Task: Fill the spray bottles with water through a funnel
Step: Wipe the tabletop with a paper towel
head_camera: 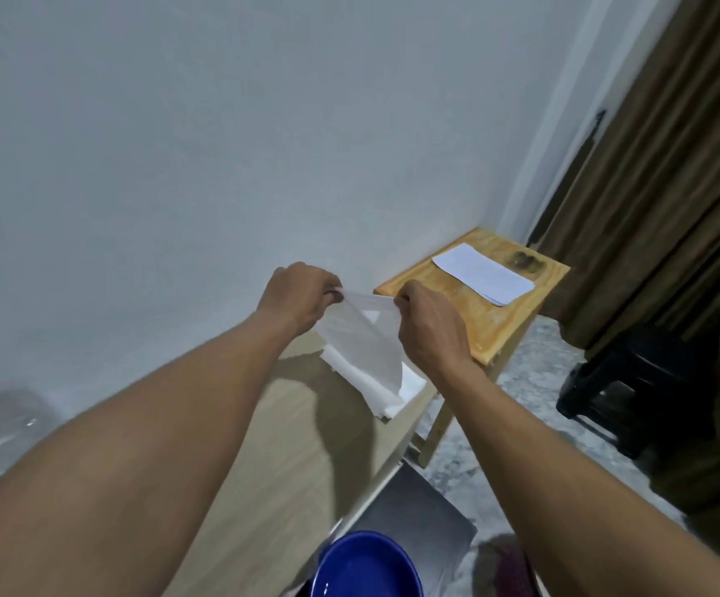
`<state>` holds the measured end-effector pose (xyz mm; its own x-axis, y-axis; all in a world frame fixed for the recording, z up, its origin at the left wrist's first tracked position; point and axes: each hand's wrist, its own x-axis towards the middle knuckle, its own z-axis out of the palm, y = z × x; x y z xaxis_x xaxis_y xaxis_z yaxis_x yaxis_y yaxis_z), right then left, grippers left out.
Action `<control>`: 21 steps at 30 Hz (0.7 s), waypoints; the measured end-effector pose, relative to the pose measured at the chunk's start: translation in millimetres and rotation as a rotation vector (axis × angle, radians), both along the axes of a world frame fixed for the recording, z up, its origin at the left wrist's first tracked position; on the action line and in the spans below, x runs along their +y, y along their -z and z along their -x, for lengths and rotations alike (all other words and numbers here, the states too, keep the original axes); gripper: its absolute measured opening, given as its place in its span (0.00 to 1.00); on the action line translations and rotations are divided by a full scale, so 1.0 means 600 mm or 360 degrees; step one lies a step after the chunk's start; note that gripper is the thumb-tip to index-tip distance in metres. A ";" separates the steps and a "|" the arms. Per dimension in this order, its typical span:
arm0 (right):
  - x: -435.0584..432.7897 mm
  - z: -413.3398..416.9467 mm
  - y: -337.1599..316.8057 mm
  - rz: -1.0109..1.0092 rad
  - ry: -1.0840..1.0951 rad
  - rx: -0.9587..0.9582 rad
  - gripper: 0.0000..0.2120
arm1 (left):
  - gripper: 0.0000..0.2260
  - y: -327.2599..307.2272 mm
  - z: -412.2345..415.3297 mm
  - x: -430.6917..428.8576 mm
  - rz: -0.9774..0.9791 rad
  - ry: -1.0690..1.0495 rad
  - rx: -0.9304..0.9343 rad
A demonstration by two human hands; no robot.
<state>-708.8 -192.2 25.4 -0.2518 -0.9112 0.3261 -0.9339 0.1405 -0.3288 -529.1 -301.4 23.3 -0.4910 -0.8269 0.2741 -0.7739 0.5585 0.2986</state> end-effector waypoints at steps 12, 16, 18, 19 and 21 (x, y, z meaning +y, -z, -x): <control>0.106 -0.227 -0.073 -0.0063 -0.0331 0.0042 0.05 | 0.08 -0.086 -0.274 0.213 -0.0199 -0.0336 0.0249; 0.161 -0.333 -0.080 -0.0117 -0.0488 -0.0051 0.05 | 0.07 -0.078 -0.389 0.305 -0.0314 -0.0518 0.0310; 0.191 -0.388 -0.077 -0.0152 -0.0571 -0.0102 0.06 | 0.07 -0.074 -0.448 0.350 -0.0372 -0.0604 0.0338; 0.206 -0.415 -0.076 -0.0171 -0.0605 -0.0122 0.07 | 0.08 -0.074 -0.475 0.373 -0.0399 -0.0646 0.0352; 0.234 -0.468 -0.071 -0.0199 -0.0675 -0.0163 0.08 | 0.09 -0.075 -0.528 0.419 -0.0447 -0.0728 0.0386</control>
<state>-428.1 -51.5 67.8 0.1269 -0.9715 0.2000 -0.8811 -0.2030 -0.4271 -212.5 -50.3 68.1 -0.0177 -0.9971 0.0736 -0.8085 0.0576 0.5857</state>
